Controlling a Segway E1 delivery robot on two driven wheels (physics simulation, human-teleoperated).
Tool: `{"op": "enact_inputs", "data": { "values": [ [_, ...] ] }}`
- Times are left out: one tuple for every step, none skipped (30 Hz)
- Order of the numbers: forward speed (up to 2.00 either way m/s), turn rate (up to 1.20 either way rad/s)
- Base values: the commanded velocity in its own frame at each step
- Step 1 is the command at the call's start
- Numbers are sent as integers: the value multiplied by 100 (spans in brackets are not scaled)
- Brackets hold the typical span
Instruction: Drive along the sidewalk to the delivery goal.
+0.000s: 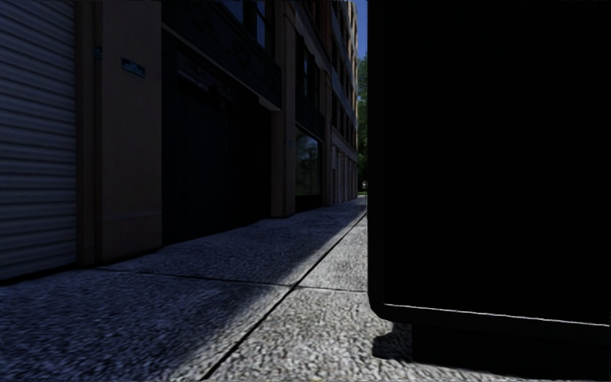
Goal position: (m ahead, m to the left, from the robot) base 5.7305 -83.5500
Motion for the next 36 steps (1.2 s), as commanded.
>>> {"op": "enact_inputs", "data": {
  "values": [
    [120,52],
    [114,52],
    [108,52],
    [103,52],
    [103,52],
    [101,52],
    [101,52],
    [101,52],
    [101,52],
    [101,52],
    [101,52],
    [101,52],
    [101,52],
    [101,52],
    [101,52],
    [101,52],
    [101,52],
    [101,52],
    [101,52],
    [101,52],
    [101,51],
    [101,45],
    [101,42],
    [101,42],
    [101,42],
    [101,34],
    [103,18],
    [104,0],
    [104,0],
    [105,0],
    [105,0],
    [105,-6],
    [105,-6],
    [105,-25],
    [105,-29],
    [106,-32]
  ]
}}
